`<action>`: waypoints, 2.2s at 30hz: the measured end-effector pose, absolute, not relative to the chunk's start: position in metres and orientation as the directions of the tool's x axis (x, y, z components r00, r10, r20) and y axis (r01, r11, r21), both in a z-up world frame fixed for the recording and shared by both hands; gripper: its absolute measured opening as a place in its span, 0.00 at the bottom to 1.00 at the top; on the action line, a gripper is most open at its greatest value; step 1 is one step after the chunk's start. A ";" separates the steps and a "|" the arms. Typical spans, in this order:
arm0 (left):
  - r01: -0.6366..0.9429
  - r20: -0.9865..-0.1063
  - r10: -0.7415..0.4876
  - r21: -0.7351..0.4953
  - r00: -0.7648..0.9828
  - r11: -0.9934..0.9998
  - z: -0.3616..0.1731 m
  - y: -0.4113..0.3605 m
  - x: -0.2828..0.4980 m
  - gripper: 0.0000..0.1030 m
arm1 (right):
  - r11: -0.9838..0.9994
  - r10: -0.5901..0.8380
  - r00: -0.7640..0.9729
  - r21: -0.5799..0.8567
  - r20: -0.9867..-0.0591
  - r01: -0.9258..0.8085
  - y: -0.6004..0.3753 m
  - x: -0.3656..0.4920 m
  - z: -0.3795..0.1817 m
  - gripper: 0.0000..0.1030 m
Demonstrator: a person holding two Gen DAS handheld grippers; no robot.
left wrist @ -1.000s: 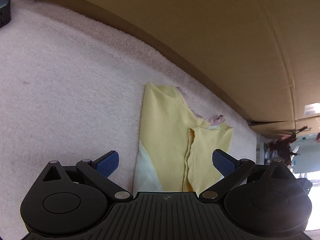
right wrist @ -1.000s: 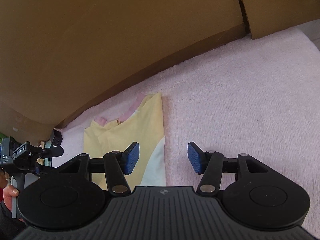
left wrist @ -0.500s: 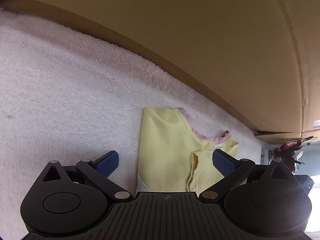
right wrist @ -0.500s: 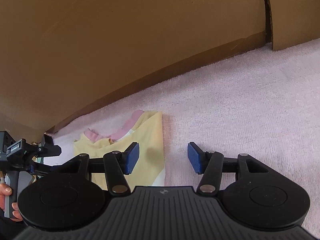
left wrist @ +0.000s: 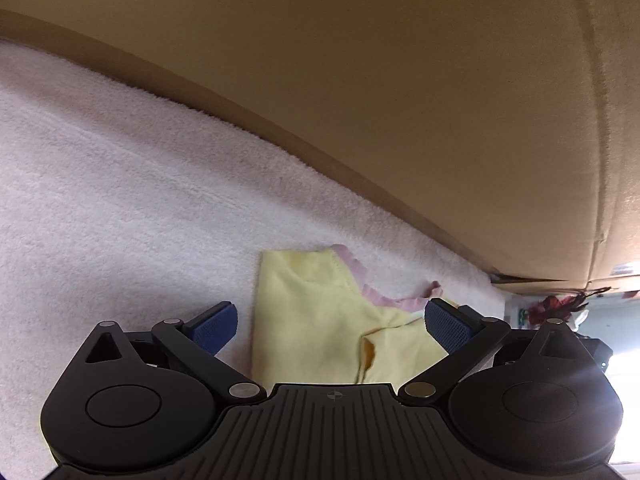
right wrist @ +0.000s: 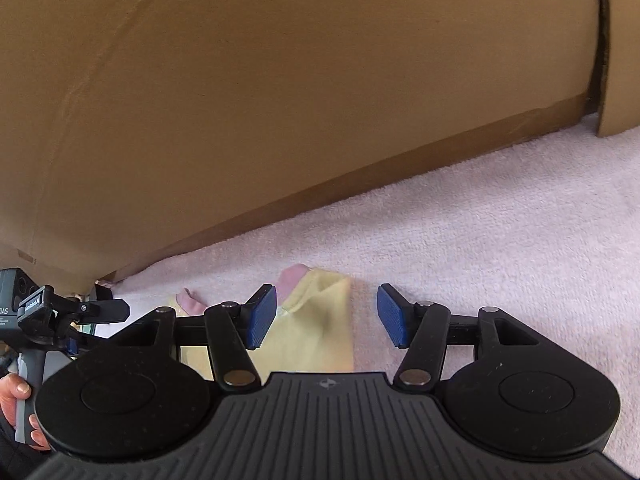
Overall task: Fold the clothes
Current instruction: 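Pinch the yellow shoulder edge by the pink collar with both grippers, then lift the collar end with both grippers and fold it over the green body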
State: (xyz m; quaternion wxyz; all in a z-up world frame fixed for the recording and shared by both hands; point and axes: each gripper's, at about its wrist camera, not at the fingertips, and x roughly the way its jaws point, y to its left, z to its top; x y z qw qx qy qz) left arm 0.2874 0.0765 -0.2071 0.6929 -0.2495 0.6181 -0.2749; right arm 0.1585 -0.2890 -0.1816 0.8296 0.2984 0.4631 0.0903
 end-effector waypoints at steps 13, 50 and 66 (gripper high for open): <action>0.149 -0.704 -0.708 -0.695 0.059 0.703 -0.211 0.064 0.290 1.00 | 0.797 0.492 0.532 0.602 -0.690 0.043 -0.286 0.155 -0.186 0.63; 0.190 -0.729 -0.675 -0.651 0.113 0.735 -0.210 0.079 0.294 0.05 | 0.785 0.480 0.546 0.614 -0.687 0.082 -0.282 0.154 -0.182 0.05; 0.337 -0.641 -0.739 -0.663 0.206 0.669 -0.141 0.101 0.212 0.04 | 0.757 0.548 0.624 0.647 -0.556 -0.088 -0.289 0.083 -0.124 0.05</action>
